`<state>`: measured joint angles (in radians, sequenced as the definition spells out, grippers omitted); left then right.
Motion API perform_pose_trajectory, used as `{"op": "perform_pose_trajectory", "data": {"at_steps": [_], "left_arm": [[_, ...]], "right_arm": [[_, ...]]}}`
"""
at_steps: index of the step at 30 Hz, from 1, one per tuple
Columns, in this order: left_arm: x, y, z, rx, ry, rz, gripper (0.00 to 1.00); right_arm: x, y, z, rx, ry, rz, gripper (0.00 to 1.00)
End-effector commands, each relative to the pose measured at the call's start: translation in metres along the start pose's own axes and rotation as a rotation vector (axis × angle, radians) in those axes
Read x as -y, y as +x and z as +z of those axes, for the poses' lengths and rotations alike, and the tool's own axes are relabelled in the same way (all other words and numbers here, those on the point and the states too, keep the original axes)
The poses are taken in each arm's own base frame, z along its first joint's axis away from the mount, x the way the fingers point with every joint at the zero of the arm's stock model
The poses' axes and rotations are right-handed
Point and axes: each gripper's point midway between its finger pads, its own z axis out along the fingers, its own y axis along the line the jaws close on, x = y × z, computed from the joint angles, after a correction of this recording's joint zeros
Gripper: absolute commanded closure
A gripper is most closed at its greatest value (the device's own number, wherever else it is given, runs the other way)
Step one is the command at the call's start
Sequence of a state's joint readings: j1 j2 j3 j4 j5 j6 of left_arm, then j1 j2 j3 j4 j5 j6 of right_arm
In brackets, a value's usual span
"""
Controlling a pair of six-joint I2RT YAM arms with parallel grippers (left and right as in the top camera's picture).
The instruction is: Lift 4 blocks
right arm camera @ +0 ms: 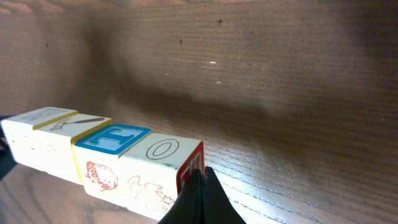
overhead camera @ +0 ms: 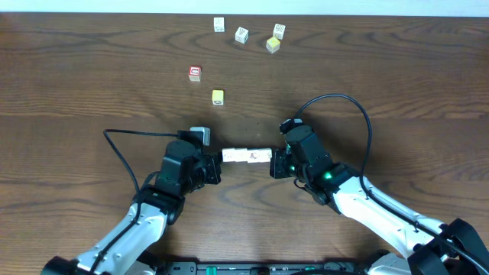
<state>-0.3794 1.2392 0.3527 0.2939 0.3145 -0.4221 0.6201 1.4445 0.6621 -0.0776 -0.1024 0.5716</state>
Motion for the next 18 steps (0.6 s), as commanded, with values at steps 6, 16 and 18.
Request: {"op": "perform_pose_trajectory", "data": {"at_steps": [6, 16, 18], "left_arm": [[0.0464, 0.0012, -0.0085, -0.037, 0.206, 0.025, 0.93], [0.0468, 0.0007, -0.0088, -0.037, 0.208, 0.018, 0.93], [0.0473, -0.0001, -0.0088, -0.036, 0.208, 0.016, 0.93]], "right_arm": [[-0.0536, -0.0001, -0.0173, -0.031, -0.230, -0.053, 0.99], [-0.0559, -0.0030, -0.0191, -0.023, -0.237, -0.055, 0.99], [-0.0564, -0.0031, -0.0193, -0.023, -0.239, -0.055, 0.99]]}}
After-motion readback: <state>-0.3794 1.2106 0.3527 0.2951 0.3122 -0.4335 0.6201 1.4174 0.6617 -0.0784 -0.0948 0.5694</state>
